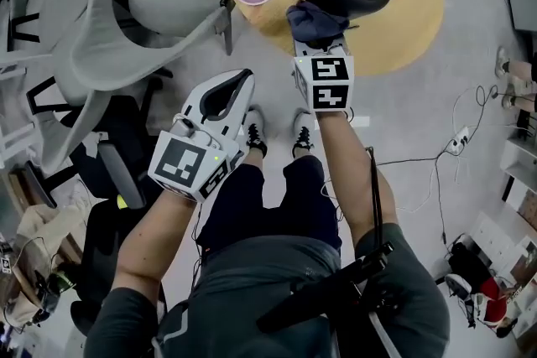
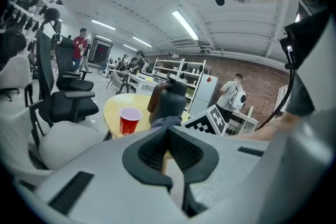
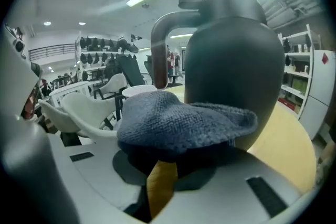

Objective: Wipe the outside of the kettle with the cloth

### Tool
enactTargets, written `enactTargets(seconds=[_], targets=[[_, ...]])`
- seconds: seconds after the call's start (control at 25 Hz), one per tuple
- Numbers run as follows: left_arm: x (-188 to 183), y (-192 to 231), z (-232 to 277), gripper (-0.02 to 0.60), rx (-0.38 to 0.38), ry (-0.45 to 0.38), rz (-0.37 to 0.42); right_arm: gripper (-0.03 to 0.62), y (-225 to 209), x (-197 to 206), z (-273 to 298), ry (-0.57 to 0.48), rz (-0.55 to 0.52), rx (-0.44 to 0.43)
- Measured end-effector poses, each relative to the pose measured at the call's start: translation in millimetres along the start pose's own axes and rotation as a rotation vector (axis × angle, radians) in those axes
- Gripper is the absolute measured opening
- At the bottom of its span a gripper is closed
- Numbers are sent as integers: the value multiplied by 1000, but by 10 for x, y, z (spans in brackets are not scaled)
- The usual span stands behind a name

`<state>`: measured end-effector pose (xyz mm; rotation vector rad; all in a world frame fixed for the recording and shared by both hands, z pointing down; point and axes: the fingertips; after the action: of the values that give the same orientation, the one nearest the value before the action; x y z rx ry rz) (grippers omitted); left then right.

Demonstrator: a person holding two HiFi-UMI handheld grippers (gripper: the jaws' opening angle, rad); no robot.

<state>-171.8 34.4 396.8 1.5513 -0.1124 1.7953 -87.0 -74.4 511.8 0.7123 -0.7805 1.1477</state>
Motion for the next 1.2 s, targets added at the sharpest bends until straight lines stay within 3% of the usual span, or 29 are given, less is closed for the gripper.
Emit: enactTargets(seconds=[0.28, 0.44, 0.6, 0.84, 1.2], targets=[[0, -38, -79, 9, 31, -10, 8, 77, 7, 25, -49, 68, 51, -54], [-211, -52, -254, 9, -8, -19, 36, 77, -60, -166, -312, 49, 75, -75], [-408, -258, -402, 9, 0, -8, 47, 77, -115, -368, -785, 35, 88, -116], [-966, -311, -576, 9, -44, -99, -34, 77, -259, -964, -1453, -47, 70, -180], [-1827, -708, -569, 9, -22, -123, 100, 78, -589, -1762, -2158, -173, 43, -224]])
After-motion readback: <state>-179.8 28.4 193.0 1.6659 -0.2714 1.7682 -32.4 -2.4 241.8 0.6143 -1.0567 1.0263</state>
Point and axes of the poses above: the fingertips, and each gripper's own axes: z forward along the fingers, y to its left, x out of its underside, and after that the axes turned 15 degrees about x, right-handed
